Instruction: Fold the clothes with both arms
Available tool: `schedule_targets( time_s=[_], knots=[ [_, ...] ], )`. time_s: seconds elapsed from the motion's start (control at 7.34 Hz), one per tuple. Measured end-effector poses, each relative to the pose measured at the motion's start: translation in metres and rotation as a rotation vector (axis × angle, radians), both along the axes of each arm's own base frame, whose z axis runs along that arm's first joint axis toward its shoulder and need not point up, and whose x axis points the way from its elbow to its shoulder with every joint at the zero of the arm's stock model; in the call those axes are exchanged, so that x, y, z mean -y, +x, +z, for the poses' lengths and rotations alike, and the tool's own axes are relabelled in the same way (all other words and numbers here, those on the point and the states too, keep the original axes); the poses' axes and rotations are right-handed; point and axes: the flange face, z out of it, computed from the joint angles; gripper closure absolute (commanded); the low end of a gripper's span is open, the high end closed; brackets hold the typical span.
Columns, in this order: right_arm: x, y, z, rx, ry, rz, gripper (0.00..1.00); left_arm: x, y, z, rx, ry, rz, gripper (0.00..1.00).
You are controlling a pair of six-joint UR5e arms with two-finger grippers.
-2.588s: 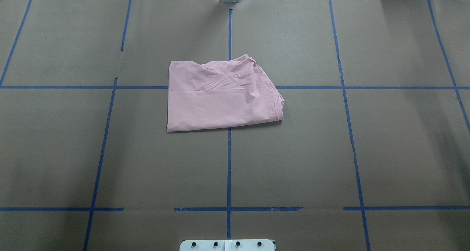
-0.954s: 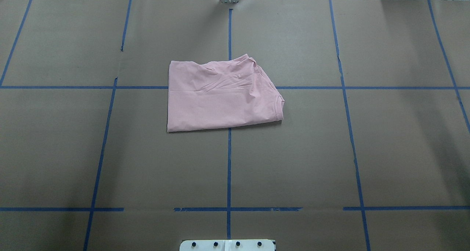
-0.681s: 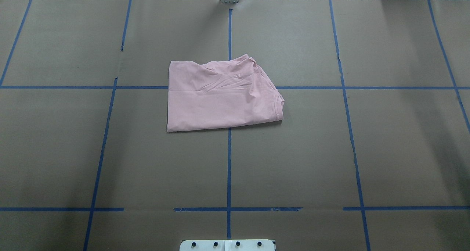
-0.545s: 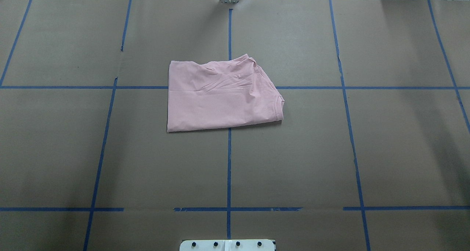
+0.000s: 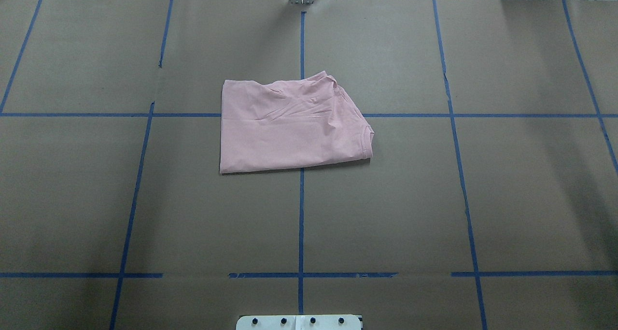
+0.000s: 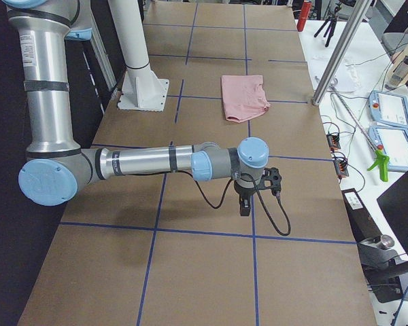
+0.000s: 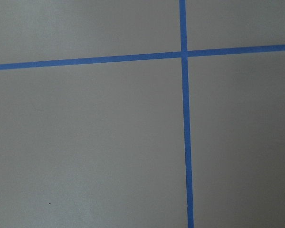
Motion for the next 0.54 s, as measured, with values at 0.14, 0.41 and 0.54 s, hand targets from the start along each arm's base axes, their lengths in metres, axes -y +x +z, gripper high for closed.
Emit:
schedule_targets(
  time_s=[0.14, 0.41, 0.54],
  knots=[
    [0.0, 0.0, 0.0, 0.0, 0.0, 0.0, 0.0, 0.0001, 0.0, -0.0001, 0.0, 0.0, 0.0, 0.0],
    [0.0, -0.0002, -0.0001, 0.001, 0.0, 0.0, 0.0, 0.0002, 0.0005, 0.0007, -0.004, 0.0, 0.0, 0.0],
    [0.0, -0.0004, -0.0002, 0.002, 0.0, -0.001, 0.0, 0.0003, 0.0009, 0.0006, -0.006, 0.001, 0.0, 0.0]
  ],
)
